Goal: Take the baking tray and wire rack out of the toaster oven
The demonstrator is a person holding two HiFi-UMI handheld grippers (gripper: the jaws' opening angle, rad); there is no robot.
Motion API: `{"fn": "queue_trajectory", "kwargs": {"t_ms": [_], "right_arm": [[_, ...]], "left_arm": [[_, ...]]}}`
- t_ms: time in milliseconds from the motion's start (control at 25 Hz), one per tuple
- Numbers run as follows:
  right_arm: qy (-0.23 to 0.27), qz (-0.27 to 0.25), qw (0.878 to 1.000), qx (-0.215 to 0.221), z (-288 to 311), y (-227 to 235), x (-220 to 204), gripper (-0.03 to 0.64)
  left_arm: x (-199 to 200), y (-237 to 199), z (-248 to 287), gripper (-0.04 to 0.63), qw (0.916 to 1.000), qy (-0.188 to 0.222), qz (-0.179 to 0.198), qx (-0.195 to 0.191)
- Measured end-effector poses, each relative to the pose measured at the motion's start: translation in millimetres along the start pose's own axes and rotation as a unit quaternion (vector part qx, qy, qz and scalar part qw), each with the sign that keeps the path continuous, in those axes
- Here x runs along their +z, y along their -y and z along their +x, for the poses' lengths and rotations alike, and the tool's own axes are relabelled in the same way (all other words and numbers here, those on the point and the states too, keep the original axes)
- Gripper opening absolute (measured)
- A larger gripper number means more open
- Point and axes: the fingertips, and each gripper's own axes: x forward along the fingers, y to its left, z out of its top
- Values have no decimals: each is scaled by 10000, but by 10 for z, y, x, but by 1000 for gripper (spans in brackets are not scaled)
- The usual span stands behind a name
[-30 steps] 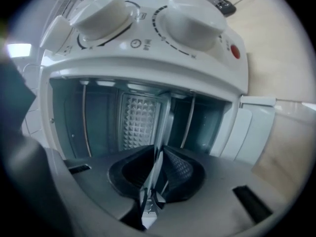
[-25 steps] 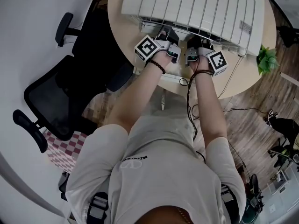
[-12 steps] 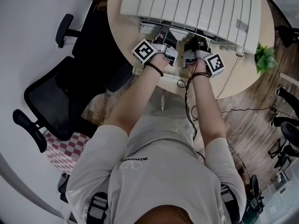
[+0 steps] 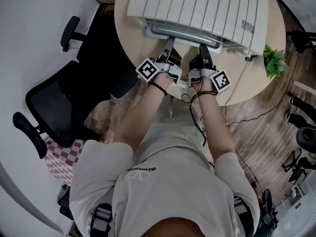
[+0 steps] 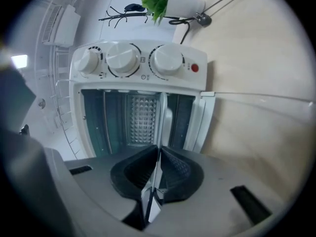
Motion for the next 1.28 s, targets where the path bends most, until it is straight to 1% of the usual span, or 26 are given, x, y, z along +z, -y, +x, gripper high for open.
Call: {"fn": "queue_trajectory", "kwargs": {"t_ms": [360, 560, 720, 1160, 1280], "right_arm": [[-469, -155, 9987, -144, -388, -18, -157, 28], [-603, -176, 9979, -187, -528, -41, -223, 26], [-677, -71, 9975, -177, -602, -84, -281, 26], [-988, -46, 9950, -145, -919, -138, -471, 26], [-1116, -62, 9936, -174, -1057, -150, -567, 26]], "left_arm": [[-109, 149, -362, 6, 10000, 42, 82, 30], [-146, 200, -505, 6, 9999, 35, 89, 108], [-178, 233, -584, 5, 9999, 32, 40, 122], [-259, 312, -933, 5, 9997, -104, -32, 216], [-267, 367, -1073, 5, 9996, -175, 45, 238]]}}
